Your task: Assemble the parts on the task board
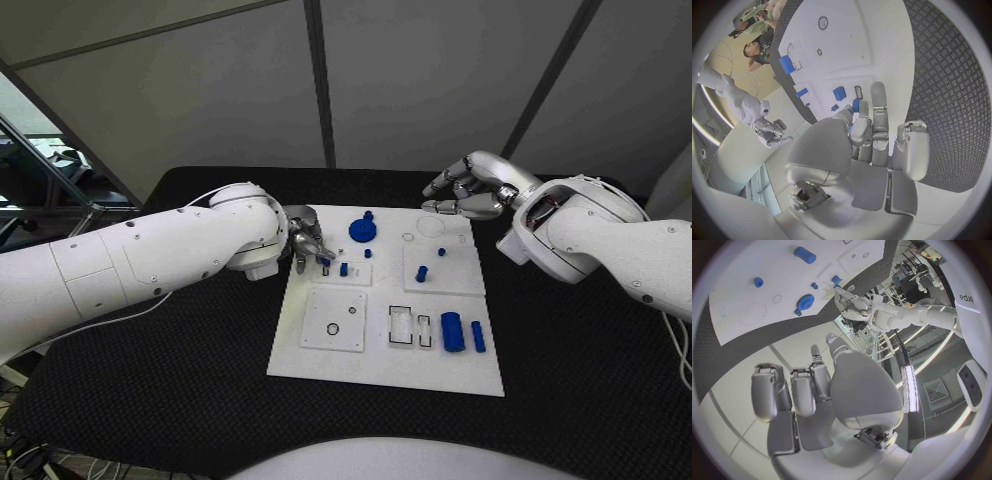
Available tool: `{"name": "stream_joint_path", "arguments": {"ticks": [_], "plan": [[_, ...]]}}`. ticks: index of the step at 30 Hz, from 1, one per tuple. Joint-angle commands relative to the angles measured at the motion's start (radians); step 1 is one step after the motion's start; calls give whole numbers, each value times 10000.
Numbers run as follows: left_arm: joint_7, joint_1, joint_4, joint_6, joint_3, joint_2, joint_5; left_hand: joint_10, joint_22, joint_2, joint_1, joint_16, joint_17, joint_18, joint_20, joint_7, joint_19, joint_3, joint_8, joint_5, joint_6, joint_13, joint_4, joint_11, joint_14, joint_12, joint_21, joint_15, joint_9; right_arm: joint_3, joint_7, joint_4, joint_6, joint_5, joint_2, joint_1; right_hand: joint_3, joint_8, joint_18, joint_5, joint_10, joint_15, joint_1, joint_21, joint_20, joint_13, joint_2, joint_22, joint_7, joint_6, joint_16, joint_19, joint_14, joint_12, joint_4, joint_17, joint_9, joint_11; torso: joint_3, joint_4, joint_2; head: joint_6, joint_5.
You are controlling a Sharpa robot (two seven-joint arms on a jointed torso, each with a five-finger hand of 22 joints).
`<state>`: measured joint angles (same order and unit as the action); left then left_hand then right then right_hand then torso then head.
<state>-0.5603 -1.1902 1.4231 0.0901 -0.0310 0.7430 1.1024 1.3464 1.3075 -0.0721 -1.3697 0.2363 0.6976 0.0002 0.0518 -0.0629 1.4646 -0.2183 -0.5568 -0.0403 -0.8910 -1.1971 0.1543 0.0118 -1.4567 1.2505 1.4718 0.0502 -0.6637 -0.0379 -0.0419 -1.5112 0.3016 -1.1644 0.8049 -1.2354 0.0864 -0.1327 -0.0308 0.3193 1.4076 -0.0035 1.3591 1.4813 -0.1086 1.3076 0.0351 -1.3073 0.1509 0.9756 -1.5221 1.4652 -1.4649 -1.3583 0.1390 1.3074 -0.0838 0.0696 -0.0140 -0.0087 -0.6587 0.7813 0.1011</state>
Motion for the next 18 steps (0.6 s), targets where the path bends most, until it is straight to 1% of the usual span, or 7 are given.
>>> {"name": "stream_joint_path", "arguments": {"ticks": [1,11,12,15,18], "plan": [[1,-3,43,167,-7,6,167,44,1797,52,-12,-35,9,257,-47,55,604,-622,-51,-66,28,6,-596,-17,18,51,47,57,-636,-8,37,-11,-67,-49,-12,-20,17,-36,-59,34,8,-57,-42,-57,95,557,-56,-1120,0,24,24,124,-828,31,51,1679,11,-53,-3,6,5,42,7],[-163,32,240,663,-4,105,171,49,1807,119,45,-39,15,255,-48,60,609,-744,-77,-66,37,6,-598,-14,19,49,56,58,-670,-8,39,2,-83,-142,-25,-20,17,-36,-59,34,8,-57,-42,-57,95,557,-56,-1120,0,24,24,124,-828,31,51,1679,11,-53,1,5,7,54,2],[-171,34,258,686,-4,120,171,46,1809,155,55,-41,17,254,-49,64,610,-799,-87,-66,41,13,-613,-11,19,41,57,59,-683,-8,39,3,-83,-145,-23,-20,17,-36,-59,34,8,-57,-42,-57,95,557,-56,-1120,0,24,24,124,-828,31,51,1679,11,-53,0,4,8,50,0],[-188,43,312,745,-5,174,171,46,1809,155,55,-41,17,254,-49,64,610,-799,-87,-66,41,13,-613,-11,19,41,57,59,-683,-7,41,8,-85,-153,-25,-19,14,-38,-59,46,3,-57,-51,-60,96,553,-53,-1118,0,25,24,123,-829,36,69,1681,11,-53,0,10,7,48,-9],[-193,47,330,778,-5,198,171,46,1802,184,73,-43,20,256,-50,66,606,-870,-99,-66,43,18,-624,-8,19,36,48,61,-698,-7,45,24,-90,-155,-37,-19,14,-38,-59,46,3,-57,-51,-60,96,553,-53,-1118,0,25,24,123,-829,36,69,1681,11,-53,3,9,7,68,-20]]}}
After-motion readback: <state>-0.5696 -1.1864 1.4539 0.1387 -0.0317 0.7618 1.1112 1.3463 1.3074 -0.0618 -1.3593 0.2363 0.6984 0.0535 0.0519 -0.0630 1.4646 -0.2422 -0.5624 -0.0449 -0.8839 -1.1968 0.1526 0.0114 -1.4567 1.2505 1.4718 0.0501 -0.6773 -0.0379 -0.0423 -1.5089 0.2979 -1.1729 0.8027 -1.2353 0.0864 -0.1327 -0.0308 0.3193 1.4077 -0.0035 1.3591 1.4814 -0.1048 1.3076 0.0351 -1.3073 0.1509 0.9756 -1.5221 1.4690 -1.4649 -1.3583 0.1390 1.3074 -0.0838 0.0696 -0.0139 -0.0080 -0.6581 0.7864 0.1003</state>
